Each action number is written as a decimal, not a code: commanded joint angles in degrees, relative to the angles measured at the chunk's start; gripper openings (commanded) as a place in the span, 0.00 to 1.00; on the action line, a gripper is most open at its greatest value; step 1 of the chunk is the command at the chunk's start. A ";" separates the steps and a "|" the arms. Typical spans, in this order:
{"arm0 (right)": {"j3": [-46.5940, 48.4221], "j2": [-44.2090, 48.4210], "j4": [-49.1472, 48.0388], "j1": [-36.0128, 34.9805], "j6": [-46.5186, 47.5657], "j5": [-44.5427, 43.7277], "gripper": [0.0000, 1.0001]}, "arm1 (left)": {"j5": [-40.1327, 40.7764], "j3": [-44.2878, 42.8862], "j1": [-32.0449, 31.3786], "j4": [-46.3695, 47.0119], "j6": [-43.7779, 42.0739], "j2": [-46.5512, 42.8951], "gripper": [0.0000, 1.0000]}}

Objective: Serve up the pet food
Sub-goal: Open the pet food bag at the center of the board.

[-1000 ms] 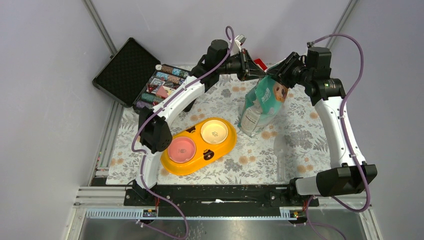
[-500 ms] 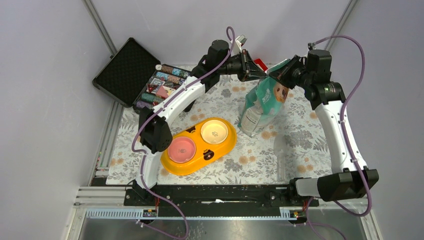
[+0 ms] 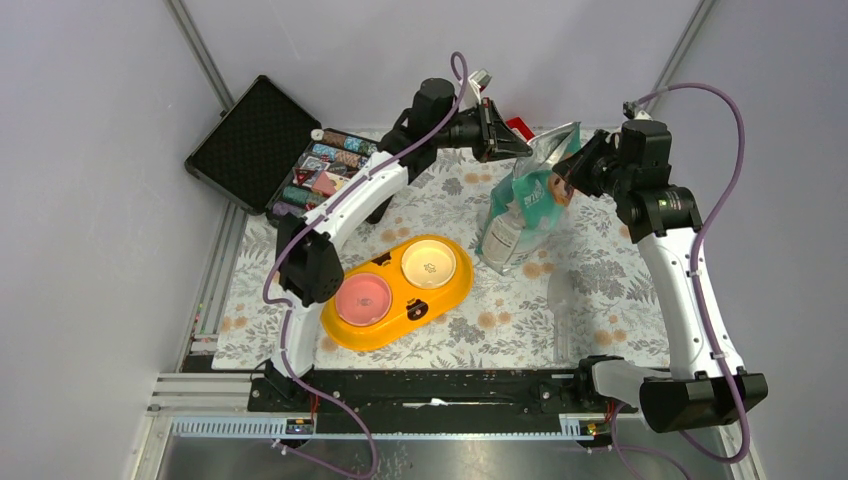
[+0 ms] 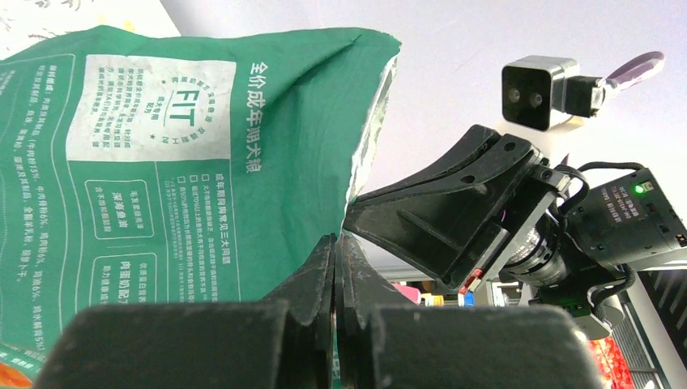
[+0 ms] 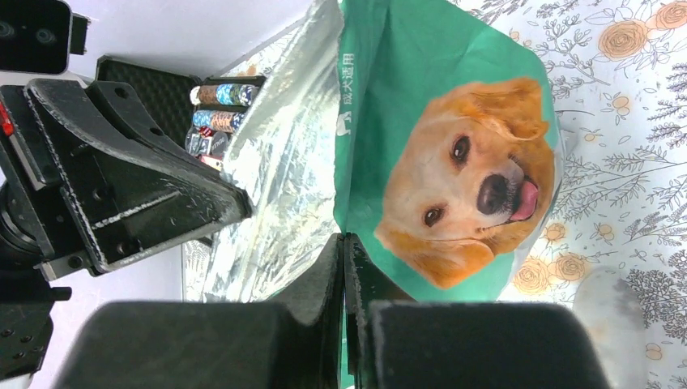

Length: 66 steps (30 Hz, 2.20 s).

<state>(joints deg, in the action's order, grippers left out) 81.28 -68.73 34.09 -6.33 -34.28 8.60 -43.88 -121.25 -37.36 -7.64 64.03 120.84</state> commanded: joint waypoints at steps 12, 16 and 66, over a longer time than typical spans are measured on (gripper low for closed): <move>7.12 5.78 12.14 0.21 8.63 -4.56 0.00 | -0.84 2.01 3.47 2.55 -0.83 -6.38 0.00; 8.81 8.50 15.85 0.35 11.80 -6.08 0.00 | -1.08 3.50 5.25 4.78 0.13 -7.72 0.00; 7.91 9.36 25.93 0.79 19.65 -19.15 0.00 | -2.78 -13.32 -2.75 3.58 1.63 -6.11 0.00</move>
<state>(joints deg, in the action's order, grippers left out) 89.27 -62.35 58.41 -6.17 -16.53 -7.14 -44.75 -123.90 -40.40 -10.63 65.49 118.17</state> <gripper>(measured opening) 0.020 0.009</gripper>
